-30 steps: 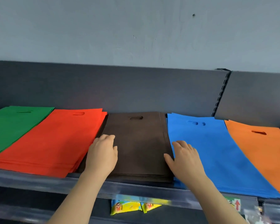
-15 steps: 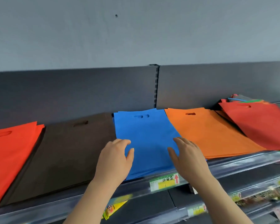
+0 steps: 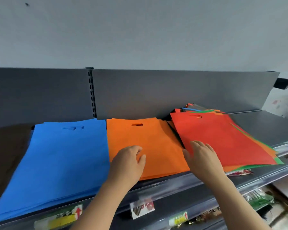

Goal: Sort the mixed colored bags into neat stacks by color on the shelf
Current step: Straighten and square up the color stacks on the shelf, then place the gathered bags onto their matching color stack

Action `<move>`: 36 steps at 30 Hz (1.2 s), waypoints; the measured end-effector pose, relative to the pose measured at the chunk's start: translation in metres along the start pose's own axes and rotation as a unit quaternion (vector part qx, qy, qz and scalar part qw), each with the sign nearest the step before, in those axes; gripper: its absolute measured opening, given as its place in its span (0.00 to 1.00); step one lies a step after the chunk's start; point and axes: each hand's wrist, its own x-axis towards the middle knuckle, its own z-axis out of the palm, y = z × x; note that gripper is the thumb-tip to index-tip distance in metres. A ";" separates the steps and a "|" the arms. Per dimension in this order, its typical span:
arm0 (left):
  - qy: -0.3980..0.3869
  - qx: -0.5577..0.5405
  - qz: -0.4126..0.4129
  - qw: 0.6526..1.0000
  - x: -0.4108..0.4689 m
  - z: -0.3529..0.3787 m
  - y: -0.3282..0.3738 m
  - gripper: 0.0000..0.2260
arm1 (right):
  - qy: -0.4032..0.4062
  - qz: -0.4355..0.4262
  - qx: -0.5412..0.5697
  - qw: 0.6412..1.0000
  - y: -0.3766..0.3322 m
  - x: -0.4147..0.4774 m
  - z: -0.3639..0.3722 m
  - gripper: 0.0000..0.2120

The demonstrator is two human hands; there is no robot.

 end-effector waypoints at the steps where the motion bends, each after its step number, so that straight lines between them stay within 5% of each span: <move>1: -0.011 -0.007 0.001 1.000 0.007 0.015 0.015 0.16 | -0.004 0.011 -0.013 1.000 0.022 0.007 -0.001 0.17; 8: -0.105 -0.027 -0.046 0.993 0.051 0.102 0.093 0.23 | -0.082 0.083 -0.099 0.988 0.147 0.039 0.000 0.19; 13: -0.133 -0.034 -0.091 0.986 0.074 0.132 0.125 0.27 | -0.074 0.056 -0.074 0.993 0.177 0.045 -0.001 0.20; 20: -0.032 -0.235 -0.163 0.958 0.084 0.139 0.147 0.23 | -0.032 -0.043 0.050 0.997 0.180 0.040 -0.005 0.15; 25: -0.058 -0.250 -0.182 0.949 0.077 0.135 0.136 0.14 | -0.050 0.090 -0.009 0.995 0.218 0.053 -0.013 0.18; 32: -0.033 -0.226 -0.213 0.950 0.074 0.139 0.130 0.16 | -0.058 -0.005 0.047 0.997 0.208 0.048 -0.008 0.13; 36: -0.027 -0.246 -0.214 0.945 0.074 0.133 0.127 0.16 | -0.049 0.037 0.047 0.997 0.214 0.048 -0.015 0.14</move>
